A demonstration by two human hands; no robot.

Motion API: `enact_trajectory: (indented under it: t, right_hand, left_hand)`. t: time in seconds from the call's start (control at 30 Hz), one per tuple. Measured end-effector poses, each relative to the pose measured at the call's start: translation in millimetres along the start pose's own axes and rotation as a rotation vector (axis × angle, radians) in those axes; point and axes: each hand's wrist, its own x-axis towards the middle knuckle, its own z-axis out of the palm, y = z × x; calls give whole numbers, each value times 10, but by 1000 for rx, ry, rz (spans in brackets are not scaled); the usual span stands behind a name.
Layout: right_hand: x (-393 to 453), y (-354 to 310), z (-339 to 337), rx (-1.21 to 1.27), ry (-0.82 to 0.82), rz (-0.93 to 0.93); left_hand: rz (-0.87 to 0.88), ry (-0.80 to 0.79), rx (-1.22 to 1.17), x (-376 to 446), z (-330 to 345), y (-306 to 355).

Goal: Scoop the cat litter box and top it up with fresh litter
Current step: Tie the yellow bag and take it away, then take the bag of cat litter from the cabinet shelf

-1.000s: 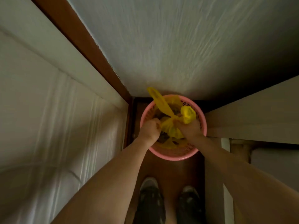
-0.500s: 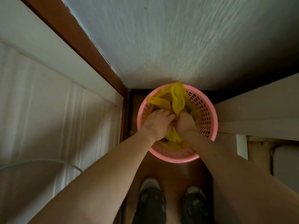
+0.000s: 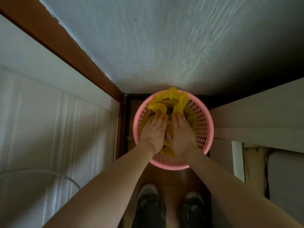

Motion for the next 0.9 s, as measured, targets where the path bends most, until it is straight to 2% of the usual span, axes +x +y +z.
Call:
enact_trajectory:
  t: [0.1, 0.23, 0.3, 0.43, 0.63, 0.73, 0.9]
  right_hand:
    - [126, 145, 131, -25, -173, 63]
    - [210, 177, 64, -41, -230, 48]
    - [209, 131, -71, -56, -193, 42]
    - [67, -48, -563, -98, 4, 6]
    - [-289, -490, -1774, -68, 122, -45]
    - [-657, -770, -2618, -30, 196, -85]
    - [-1497, -1349, -4047, 35, 313, -188]
  left_hand:
    - [-12, -124, 99, 29, 89, -26]
    - [-23, -156, 81, 77, 48, -6]
    - [-23, -91, 42, 65, -89, 30]
    - [-45, 36, -3, -57, -606, 179]
    - [-48, 242, -86, -394, -1757, 552]
    - [-82, 365, -116, -765, -2510, 779]
    - [-99, 468, -144, -1591, -3896, 1177]
